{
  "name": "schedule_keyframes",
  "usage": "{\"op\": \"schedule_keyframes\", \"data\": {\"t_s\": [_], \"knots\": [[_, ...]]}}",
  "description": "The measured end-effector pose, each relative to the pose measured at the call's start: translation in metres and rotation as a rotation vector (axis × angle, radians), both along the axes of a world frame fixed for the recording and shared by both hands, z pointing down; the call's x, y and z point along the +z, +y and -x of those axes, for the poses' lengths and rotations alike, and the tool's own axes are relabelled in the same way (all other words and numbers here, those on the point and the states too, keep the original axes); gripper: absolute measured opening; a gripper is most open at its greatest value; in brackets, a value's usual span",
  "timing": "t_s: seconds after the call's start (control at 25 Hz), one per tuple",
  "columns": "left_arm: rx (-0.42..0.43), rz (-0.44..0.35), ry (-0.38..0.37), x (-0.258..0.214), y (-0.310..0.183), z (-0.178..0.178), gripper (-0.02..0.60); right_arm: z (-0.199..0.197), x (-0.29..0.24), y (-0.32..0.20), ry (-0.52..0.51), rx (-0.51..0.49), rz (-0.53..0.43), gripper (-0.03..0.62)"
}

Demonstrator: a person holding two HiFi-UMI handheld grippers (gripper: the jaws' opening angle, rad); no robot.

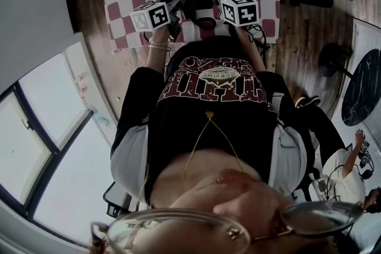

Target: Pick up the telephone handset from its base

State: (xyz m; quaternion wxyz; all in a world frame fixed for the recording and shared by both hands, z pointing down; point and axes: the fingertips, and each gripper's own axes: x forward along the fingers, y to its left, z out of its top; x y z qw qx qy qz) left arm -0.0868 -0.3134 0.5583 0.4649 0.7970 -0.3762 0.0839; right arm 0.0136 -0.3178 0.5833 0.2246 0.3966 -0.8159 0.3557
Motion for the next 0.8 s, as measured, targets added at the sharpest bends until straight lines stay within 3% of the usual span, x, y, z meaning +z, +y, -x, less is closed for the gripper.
{"op": "schedule_keyframes", "data": {"t_s": [0.64,0.8], "knots": [[-0.020,-0.084,0.076,-0.039,-0.003,0.005,0.081,0.002,-0.008,0.004,-0.009,-0.002,-0.025,0.017],[-0.021,-0.100,0.125,-0.051,-0.005,0.004,0.081,0.003,-0.009,0.004,-0.007,-0.005,-0.027,0.017]]}}
